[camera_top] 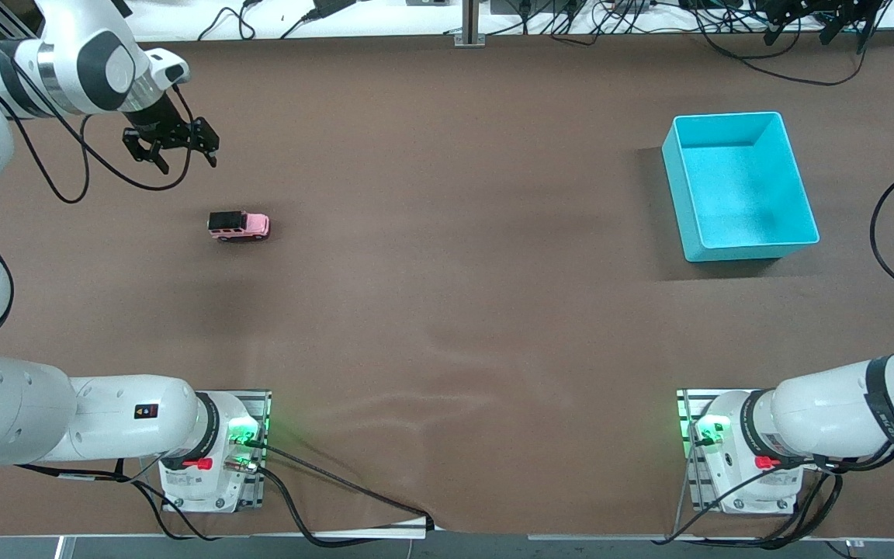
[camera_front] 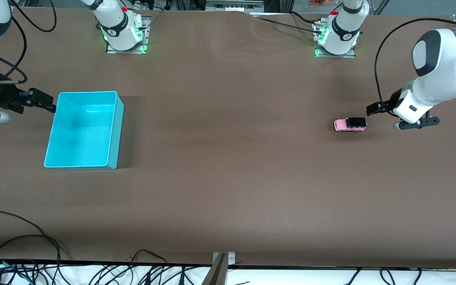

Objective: Wind and store pink jeep toy

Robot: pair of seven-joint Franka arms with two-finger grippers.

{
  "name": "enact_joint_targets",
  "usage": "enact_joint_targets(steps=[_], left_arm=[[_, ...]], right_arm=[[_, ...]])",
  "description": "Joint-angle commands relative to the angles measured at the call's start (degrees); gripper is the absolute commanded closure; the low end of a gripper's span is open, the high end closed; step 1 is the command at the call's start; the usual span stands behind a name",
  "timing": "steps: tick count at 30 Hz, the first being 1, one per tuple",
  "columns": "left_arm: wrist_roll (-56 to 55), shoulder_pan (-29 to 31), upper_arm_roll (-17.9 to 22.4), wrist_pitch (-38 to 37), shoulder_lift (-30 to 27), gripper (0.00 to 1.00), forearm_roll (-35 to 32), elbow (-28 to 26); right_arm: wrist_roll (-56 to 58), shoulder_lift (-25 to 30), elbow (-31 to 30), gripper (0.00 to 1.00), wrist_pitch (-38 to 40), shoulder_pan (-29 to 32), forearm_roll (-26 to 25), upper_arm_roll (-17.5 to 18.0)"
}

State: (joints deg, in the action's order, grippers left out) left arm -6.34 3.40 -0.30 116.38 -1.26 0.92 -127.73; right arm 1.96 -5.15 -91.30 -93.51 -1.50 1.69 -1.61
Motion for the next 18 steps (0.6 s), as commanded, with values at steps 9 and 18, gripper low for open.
enact_joint_targets(steps=[9,18], left_arm=[[1.2,0.5,-0.4,12.5,-0.3,0.00,-1.7,-9.1],[5.0,0.5,-0.4,19.1,1.1,0.00,-1.7,-12.8]], right_arm=[[-0.6,0.0,0.9,0.00,0.5,0.0,0.5,-0.1],[-0.6,0.1,0.9,0.00,0.6,0.0,0.5,-0.1]])
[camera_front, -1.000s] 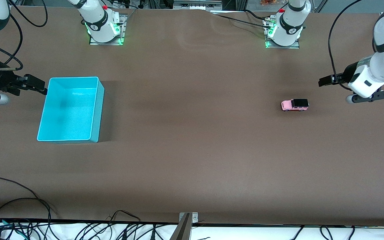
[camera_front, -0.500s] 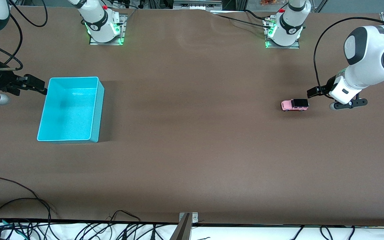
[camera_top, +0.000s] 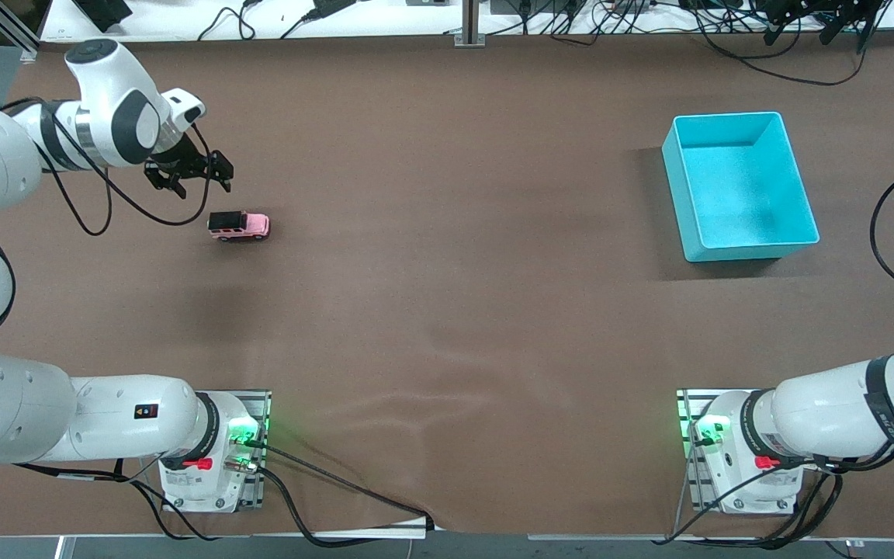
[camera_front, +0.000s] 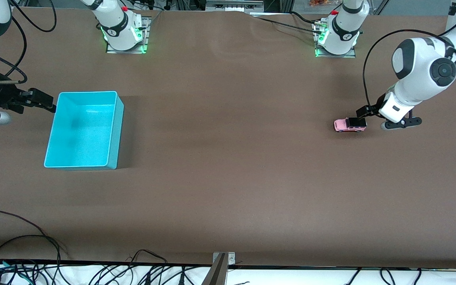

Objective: Wind and store pink jeep toy

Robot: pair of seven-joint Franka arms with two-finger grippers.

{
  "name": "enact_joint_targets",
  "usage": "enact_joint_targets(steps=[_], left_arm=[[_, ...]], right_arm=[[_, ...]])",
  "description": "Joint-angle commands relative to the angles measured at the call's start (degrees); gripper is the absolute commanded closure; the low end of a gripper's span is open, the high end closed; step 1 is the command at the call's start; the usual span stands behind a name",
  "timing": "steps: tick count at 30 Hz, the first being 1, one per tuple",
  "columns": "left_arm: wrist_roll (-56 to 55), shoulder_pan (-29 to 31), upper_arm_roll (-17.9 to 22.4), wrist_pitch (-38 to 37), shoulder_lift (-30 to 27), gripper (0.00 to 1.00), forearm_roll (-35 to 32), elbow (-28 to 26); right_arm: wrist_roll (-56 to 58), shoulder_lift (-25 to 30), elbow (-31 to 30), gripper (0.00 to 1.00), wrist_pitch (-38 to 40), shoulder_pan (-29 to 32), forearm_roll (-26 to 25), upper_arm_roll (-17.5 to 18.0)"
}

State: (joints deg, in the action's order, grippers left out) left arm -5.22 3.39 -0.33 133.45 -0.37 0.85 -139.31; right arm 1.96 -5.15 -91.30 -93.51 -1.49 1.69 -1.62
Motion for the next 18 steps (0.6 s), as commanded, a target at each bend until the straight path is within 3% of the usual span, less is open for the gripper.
enact_joint_targets(steps=[1,18], left_arm=[[5.5,0.5,-0.4,2.1,0.4,0.00,-1.6,-1.2],[30.1,1.9,-0.4,2.6,3.7,0.00,-1.5,-1.8]], right_arm=[[-0.6,0.0,0.9,0.00,0.6,0.0,0.5,-0.1],[-0.6,-0.1,0.9,0.00,0.7,0.1,0.5,-0.3]])
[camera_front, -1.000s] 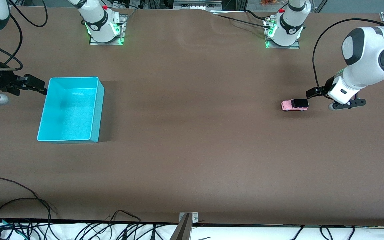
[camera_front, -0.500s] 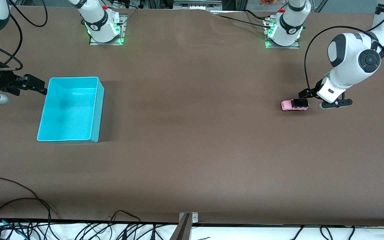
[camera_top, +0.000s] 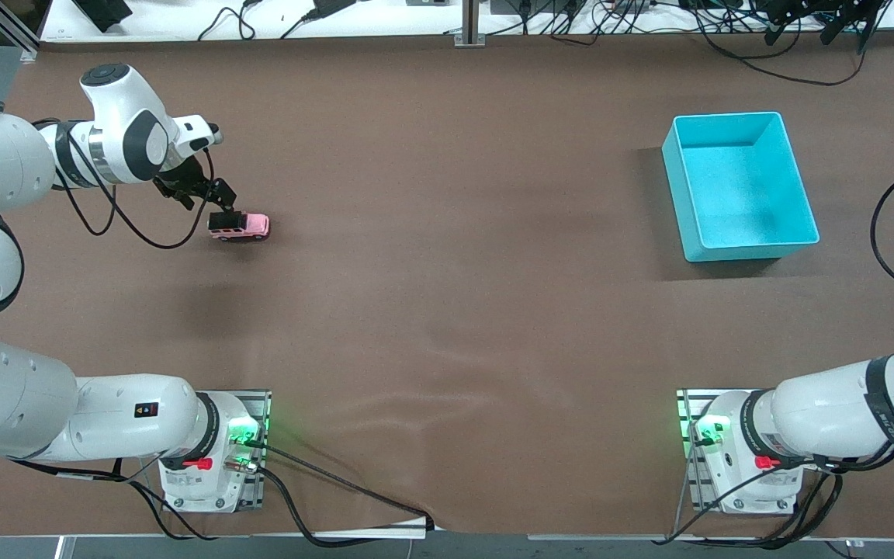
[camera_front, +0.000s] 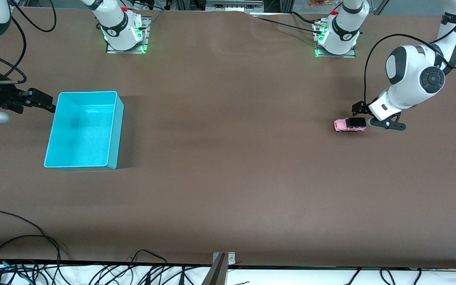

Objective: Wind and store pink jeep toy

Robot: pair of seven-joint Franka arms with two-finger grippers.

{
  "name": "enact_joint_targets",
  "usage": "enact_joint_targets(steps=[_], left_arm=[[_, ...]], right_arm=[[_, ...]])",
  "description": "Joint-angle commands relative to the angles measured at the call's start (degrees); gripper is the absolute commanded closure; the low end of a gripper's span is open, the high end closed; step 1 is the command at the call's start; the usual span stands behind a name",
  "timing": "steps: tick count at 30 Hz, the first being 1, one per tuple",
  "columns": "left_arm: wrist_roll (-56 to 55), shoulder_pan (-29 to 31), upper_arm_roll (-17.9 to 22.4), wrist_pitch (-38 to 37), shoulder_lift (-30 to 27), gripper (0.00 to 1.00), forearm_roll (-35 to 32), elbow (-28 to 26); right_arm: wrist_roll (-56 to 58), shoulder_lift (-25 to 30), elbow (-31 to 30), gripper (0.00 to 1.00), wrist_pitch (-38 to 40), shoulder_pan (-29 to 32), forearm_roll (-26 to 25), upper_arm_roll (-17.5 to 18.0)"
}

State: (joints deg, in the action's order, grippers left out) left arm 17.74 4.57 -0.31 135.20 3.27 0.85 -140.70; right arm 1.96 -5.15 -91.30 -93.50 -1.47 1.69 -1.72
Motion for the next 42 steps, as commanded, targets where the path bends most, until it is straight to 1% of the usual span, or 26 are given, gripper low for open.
enact_joint_targets(steps=[1,11,18,22,25,29,32,42], left_arm=[[8.2,0.7,-0.4,0.9,0.1,0.00,-1.6,-0.5],[21.3,0.5,-0.4,2.5,0.1,0.00,-1.8,-3.1],[31.9,0.5,-0.4,8.1,0.2,0.00,-1.8,-6.5],[36.2,0.4,-0.5,10.4,0.9,0.00,-2.3,-6.9],[37.9,0.4,-0.5,12.4,1.4,0.00,-4.8,-7.1],[39.6,0.4,-0.5,15.6,2.3,0.00,-10.3,-7.3],[41.1,0.4,-0.5,17.5,3.2,0.00,-13.1,-7.3],[44.0,-1.0,-0.5,21.7,5.7,0.00,-13.9,-7.2]], right_arm=[[-0.6,-0.1,0.9,0.00,0.7,0.1,0.5,-0.2],[-0.7,-0.1,0.9,0.00,0.7,0.1,0.5,-0.2],[-0.7,0.0,0.9,0.00,0.8,0.1,0.5,-0.1],[-0.7,0.0,0.9,0.00,0.7,0.1,0.5,-0.2],[-0.7,0.0,0.9,0.00,0.7,0.1,0.5,-0.2],[-0.7,0.0,0.9,0.00,0.6,0.1,0.5,-0.2],[-0.7,0.0,0.9,0.00,0.6,0.1,0.5,-0.2],[-0.7,-0.1,0.9,0.00,0.5,0.1,0.5,-0.2]])
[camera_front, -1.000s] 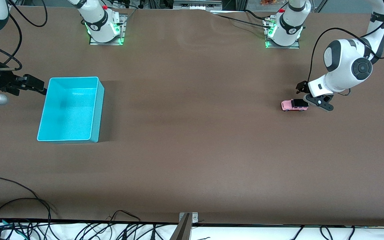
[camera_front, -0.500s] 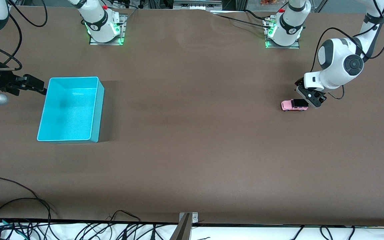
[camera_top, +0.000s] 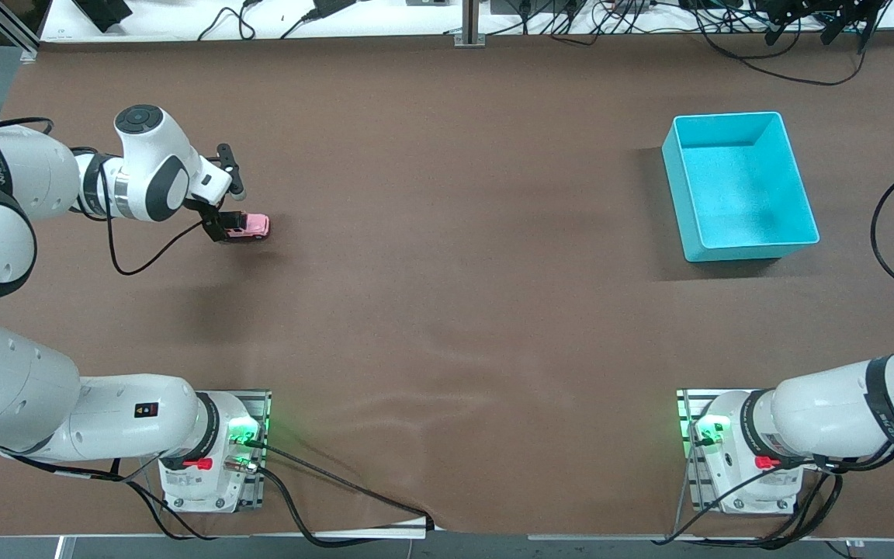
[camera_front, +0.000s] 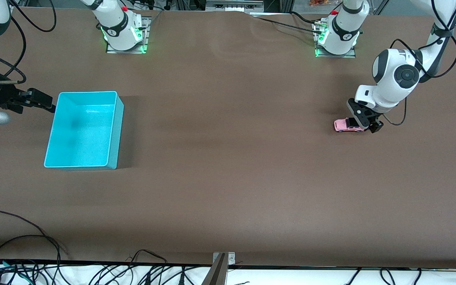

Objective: Wind and store pink jeep toy

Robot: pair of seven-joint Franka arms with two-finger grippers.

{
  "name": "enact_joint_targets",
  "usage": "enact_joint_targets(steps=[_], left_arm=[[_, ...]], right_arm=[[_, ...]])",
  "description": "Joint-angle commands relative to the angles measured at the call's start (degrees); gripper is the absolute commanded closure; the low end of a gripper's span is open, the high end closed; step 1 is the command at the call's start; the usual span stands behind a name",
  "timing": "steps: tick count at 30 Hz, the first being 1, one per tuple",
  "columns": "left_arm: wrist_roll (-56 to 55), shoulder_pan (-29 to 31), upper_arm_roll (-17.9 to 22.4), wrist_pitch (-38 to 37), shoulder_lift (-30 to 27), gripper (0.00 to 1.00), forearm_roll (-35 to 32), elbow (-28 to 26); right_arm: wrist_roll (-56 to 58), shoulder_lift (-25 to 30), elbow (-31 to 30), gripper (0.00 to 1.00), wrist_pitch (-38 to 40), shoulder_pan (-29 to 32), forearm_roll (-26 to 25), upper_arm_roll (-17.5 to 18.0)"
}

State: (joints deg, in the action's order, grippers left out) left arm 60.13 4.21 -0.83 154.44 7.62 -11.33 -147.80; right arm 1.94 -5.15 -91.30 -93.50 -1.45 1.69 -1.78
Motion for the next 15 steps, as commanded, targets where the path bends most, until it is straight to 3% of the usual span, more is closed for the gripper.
enact_joint_targets(steps=[1,15], left_arm=[[1.6,-0.8,0.0,2.7,1.6,0.00,-1.7,-0.1],[1.6,-1.8,0.0,6.4,4.0,0.00,-5.3,0.0]], right_arm=[[-0.7,0.0,0.9,0.00,0.5,0.0,0.5,-0.2],[-0.7,-0.1,0.9,0.00,0.4,0.0,0.5,-0.1]])
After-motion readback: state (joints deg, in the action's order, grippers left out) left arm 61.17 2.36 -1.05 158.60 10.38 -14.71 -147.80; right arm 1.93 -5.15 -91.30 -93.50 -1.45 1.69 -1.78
